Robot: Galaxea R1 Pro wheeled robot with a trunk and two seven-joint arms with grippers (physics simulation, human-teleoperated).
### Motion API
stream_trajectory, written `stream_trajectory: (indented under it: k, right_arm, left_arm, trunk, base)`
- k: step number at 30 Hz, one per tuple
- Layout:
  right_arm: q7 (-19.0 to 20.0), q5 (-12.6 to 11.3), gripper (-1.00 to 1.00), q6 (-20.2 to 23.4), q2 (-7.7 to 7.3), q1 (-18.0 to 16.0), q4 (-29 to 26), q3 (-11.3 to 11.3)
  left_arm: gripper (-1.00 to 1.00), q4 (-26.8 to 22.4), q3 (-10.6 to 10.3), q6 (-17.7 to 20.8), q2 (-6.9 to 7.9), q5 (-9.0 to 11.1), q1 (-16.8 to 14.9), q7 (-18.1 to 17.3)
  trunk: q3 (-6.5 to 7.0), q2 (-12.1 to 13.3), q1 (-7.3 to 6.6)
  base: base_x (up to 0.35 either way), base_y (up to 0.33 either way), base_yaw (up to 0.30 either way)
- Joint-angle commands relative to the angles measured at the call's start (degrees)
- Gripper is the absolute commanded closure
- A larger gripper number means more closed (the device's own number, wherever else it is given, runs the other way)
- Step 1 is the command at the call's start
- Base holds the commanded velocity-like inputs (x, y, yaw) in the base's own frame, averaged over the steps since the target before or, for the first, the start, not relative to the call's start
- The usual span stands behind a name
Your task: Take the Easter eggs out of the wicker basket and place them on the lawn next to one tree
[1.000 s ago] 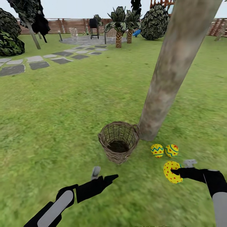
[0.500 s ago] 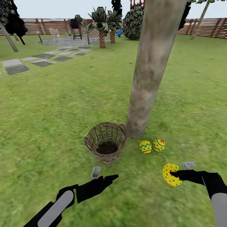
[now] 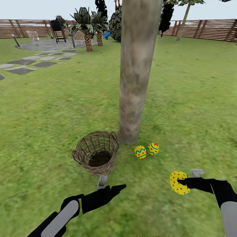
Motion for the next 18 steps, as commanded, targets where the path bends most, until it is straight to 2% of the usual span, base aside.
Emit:
stream_trajectory:
  k: [1,3,7,18]
  right_arm:
    - [0.49,0.27,1.0,0.36,0.05,-0.07,-0.08,-0.38]
    - [0.5,0.27,1.0,0.35,0.05,-0.07,-0.01,-0.38]
    - [0.49,0.27,1.0,0.35,0.05,-0.07,-0.01,-0.38]
    - [0.47,0.36,1.0,0.35,0.05,-0.07,0.18,-0.31]
  left_arm:
    - [-1.0,-0.03,-0.06,0.14,0.04,0.34,-0.04,-0.03]
    - [-1.0,0.0,-0.08,0.14,0.03,0.34,-0.04,-0.03]
    - [-1.0,0.49,-0.4,0.13,-1.5,0.26,-0.04,0.09]
    - [-1.0,2.88,-0.33,0.14,-1.71,0.26,-0.04,-0.02]
  trunk:
    - [-0.01,-0.02,-0.01]
    - [0.04,-0.02,-0.01]
    - [0.15,-0.02,-0.01]
    - [0.44,-0.02,-0.01]
  base:
    - [0.0,0.0,-0.291]
    - [0.0,0.0,-0.291]
    - [0.0,0.0,-0.291]
    - [0.042,0.0,-0.291]
